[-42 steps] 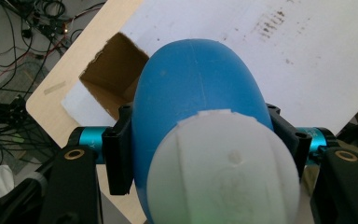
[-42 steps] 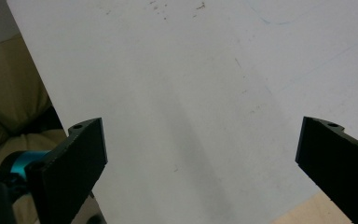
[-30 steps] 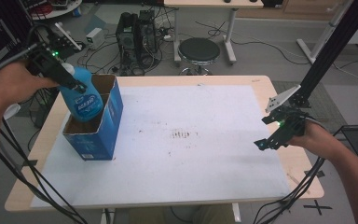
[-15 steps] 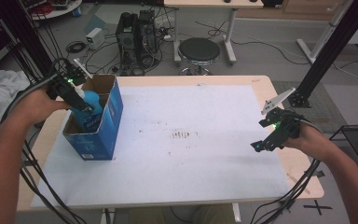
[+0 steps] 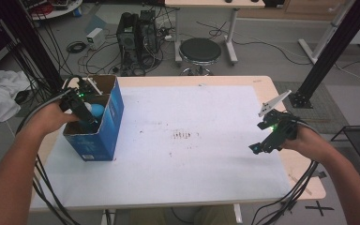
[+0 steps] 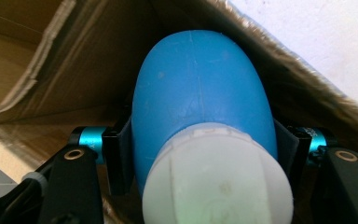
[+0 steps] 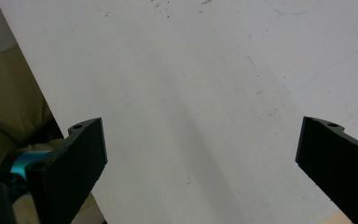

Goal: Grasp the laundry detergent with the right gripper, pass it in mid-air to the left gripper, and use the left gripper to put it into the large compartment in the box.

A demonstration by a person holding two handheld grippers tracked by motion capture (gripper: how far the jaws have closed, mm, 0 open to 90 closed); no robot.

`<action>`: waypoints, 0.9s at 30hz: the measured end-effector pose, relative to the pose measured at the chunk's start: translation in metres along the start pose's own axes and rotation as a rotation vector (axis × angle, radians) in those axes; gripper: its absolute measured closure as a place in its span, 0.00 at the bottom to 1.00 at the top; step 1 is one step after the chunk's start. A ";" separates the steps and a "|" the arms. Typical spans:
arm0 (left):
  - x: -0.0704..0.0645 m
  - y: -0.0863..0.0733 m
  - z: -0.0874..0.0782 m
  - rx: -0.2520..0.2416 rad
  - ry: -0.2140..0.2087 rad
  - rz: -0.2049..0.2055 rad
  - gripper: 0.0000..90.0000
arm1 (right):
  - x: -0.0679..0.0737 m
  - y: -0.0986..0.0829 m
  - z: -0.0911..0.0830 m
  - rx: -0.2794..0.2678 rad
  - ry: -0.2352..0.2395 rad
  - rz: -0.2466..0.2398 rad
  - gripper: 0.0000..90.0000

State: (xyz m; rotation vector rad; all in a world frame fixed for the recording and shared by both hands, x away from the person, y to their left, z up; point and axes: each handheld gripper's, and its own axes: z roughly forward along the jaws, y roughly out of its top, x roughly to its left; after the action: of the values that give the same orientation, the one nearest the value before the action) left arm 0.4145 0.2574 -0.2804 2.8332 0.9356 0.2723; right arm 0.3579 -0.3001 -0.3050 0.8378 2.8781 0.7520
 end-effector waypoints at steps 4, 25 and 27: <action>0.001 0.000 0.001 -0.011 -0.016 -0.025 0.41 | -0.001 -0.002 0.004 0.008 0.004 0.000 0.01; 0.004 -0.012 -0.024 -0.136 0.020 -0.132 0.32 | 0.002 0.000 0.004 0.002 0.006 -0.003 0.01; 0.004 -0.013 -0.031 -0.145 0.036 -0.126 0.32 | 0.002 0.001 0.005 -0.002 0.004 -0.017 0.01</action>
State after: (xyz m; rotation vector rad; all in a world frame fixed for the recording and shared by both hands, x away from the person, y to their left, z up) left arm 0.4036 0.2727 -0.2520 2.6342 1.0519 0.3618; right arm 0.3570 -0.2964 -0.3087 0.8111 2.8836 0.7556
